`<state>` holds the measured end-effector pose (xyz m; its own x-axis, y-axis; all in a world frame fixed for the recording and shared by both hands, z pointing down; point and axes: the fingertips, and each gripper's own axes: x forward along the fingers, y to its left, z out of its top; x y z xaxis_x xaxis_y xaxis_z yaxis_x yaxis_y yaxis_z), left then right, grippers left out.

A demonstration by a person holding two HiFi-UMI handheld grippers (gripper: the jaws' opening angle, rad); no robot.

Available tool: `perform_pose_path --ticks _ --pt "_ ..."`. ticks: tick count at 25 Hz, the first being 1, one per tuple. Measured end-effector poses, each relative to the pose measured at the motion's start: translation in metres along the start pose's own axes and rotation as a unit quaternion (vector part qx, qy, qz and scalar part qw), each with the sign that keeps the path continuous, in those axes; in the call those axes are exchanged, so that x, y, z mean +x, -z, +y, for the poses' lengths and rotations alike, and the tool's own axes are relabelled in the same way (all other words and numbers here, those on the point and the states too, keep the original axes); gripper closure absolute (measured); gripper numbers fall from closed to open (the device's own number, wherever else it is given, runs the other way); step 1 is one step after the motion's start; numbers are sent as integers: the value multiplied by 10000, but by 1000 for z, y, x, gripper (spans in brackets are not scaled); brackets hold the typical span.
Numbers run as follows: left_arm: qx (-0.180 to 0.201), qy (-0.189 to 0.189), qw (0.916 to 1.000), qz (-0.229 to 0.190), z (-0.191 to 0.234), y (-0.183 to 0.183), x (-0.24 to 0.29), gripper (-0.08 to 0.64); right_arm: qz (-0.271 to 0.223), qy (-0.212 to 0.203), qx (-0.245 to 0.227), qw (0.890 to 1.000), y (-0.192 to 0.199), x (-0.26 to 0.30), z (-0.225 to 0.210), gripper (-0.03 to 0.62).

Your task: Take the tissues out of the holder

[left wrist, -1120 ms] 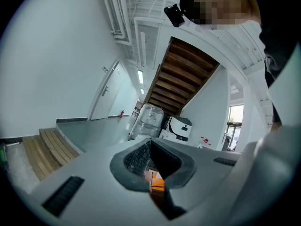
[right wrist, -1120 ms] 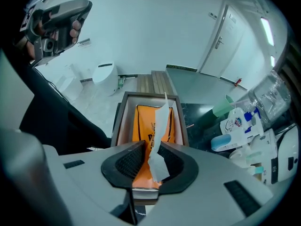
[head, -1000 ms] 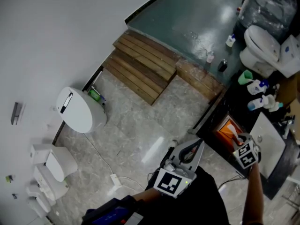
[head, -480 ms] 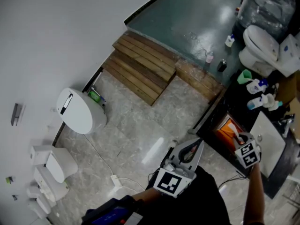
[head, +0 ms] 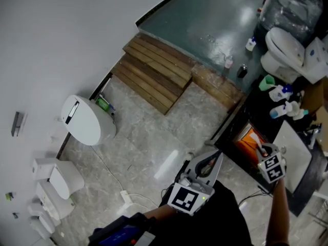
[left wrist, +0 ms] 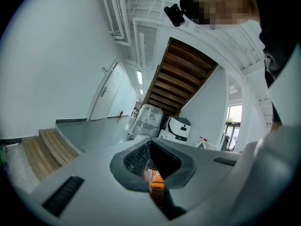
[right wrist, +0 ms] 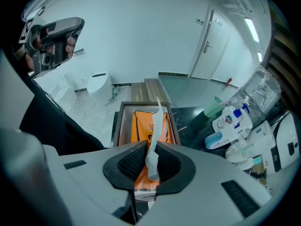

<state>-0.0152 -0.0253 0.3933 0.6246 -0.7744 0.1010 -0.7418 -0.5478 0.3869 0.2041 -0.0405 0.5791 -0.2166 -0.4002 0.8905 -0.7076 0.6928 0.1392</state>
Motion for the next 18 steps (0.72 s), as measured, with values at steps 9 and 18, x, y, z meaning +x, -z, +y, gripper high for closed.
perform_pose_path --ticks 9,18 --pt "15 -30 10000 8 -1 2 -3 563 -121 110 -50 9999 -5 -9 -1 545" --pt "5 -44 10000 17 -3 3 -6 563 -209 247 -123 9994 -11 -18 -1 545"
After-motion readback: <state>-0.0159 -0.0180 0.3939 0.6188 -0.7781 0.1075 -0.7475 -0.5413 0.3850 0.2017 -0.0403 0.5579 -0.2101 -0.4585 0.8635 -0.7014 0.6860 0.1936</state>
